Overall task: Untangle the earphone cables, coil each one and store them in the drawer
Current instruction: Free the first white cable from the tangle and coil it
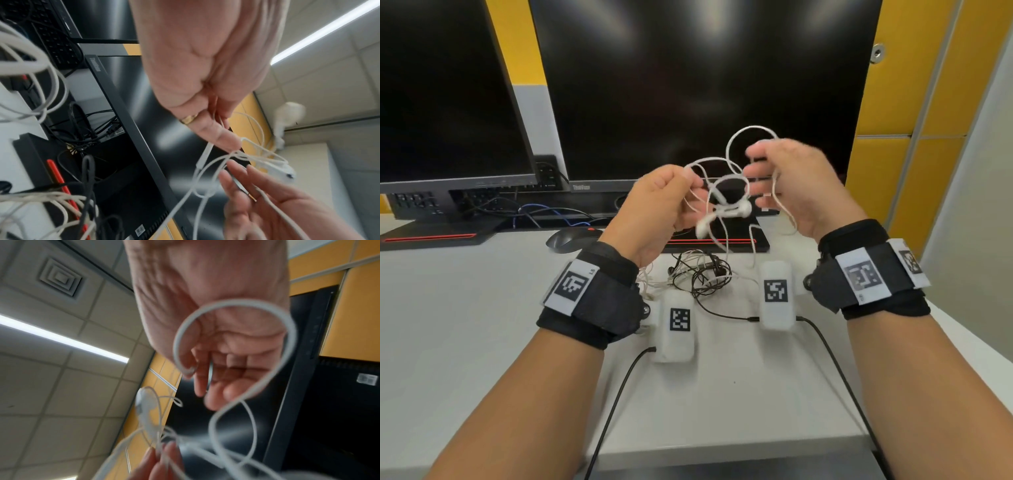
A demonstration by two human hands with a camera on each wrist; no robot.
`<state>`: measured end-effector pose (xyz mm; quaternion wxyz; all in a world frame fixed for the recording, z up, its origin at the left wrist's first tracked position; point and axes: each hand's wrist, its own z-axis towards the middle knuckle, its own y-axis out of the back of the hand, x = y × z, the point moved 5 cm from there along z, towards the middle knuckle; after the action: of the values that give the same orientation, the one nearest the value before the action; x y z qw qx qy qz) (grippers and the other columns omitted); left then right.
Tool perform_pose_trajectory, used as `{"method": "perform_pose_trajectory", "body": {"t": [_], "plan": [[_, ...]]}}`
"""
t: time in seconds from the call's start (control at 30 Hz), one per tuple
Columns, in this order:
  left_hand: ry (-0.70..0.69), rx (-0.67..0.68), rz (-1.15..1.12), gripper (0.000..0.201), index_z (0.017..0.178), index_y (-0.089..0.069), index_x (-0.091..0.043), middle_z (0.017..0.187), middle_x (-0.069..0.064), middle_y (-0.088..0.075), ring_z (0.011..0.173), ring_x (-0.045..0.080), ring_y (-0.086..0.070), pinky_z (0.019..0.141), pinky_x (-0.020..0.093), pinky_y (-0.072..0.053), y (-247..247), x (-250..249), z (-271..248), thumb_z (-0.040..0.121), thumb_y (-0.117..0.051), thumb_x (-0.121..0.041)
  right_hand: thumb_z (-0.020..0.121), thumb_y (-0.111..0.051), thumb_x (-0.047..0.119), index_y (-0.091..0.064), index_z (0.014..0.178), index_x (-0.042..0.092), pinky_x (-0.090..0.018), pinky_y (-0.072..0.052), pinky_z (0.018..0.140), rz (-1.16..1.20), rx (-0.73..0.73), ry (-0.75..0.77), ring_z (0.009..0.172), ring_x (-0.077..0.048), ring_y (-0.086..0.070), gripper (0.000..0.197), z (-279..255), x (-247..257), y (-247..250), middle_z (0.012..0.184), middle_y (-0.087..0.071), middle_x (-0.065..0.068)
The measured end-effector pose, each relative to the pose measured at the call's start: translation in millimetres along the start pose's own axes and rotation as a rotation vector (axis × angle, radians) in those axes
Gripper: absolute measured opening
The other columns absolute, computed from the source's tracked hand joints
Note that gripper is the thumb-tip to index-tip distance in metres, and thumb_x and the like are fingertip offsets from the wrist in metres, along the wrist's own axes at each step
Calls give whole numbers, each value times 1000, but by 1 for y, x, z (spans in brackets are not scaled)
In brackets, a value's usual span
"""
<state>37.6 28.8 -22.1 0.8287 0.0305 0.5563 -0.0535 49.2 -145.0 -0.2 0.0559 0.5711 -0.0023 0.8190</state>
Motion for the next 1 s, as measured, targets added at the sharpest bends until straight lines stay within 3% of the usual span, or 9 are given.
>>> {"method": "perform_pose_trajectory", "body": {"t": [0.13, 0.27, 0.37, 0.43, 0.5, 0.67, 0.8, 0.9, 1.0], "plan": [[-108, -80, -249, 19, 90, -59, -8, 86, 6, -67, 78, 13, -68, 69, 20, -55, 7, -8, 2, 101, -43, -11, 95, -59, 15, -65, 107, 18, -22, -35, 42, -152, 268, 8, 44, -8, -41, 14, -3, -9, -17, 69, -56, -1], [-183, -76, -317, 19, 91, -58, -8, 87, 5, -68, 83, 13, -69, 73, 20, -56, 8, -13, 1, 101, -42, -12, 89, -66, 8, -60, 114, 13, -14, -32, 38, -323, 365, 40, 38, -2, -43, 26, -8, -14, -29, 61, -57, 9], [-219, -51, -322, 21, 91, -57, -8, 86, 5, -68, 82, 13, -69, 73, 21, -56, 6, -16, -1, 102, -40, -13, 88, -69, 14, -60, 110, 22, -9, -33, 38, -425, 392, 119, 40, -2, -47, 25, -13, -14, -41, 63, -55, 8], [-233, -32, -298, 22, 91, -57, -8, 87, 5, -68, 83, 14, -69, 72, 21, -56, 3, -16, -2, 103, -39, -13, 91, -66, 21, -61, 96, 27, -7, -35, 40, -499, 437, 174, 43, 3, -51, 10, -17, -13, -49, 63, -55, 11], [-244, -22, -282, 23, 91, -58, -8, 89, 6, -68, 85, 14, -69, 72, 21, -56, 2, -16, -3, 103, -39, -14, 95, -59, 25, -59, 81, 25, -10, -36, 42, -515, 445, 195, 42, 3, -48, 15, -17, -11, -51, 58, -52, 10], [-311, -35, -298, 26, 89, -57, -10, 90, 4, -68, 89, 15, -68, 75, 23, -55, 6, -19, -3, 104, -36, -15, 99, -51, 14, -63, 86, 13, -20, -38, 39, -71, 141, 164, 47, -14, -54, 17, -2, -4, -29, 60, -61, -4], [-336, -80, -305, 25, 89, -57, -11, 88, 2, -68, 87, 14, -68, 75, 23, -55, 10, -20, -3, 103, -37, -15, 99, -49, 9, -60, 94, 11, -25, -55, 61, 260, -129, 365, 74, -20, -71, 12, 3, 11, -4, 82, -69, -10], [-289, -79, -232, 20, 88, -57, -12, 84, 1, -64, 80, 12, -66, 72, 23, -55, 10, -16, -1, 102, -43, -15, 100, -47, 8, -59, 96, 10, -31, -57, 73, 467, -151, 362, 85, -23, -73, 13, 2, 15, 4, 88, -70, -11], [-124, -12, 66, 8, 91, -59, -13, 69, -2, -57, 60, 8, -57, 57, 20, -50, 3, -5, -1, 97, -54, -16, 100, -45, 7, -59, 95, 9, -31, -57, 68, 544, -102, 291, 74, -23, -71, 15, 0, 14, 1, 82, -69, -11]]}}
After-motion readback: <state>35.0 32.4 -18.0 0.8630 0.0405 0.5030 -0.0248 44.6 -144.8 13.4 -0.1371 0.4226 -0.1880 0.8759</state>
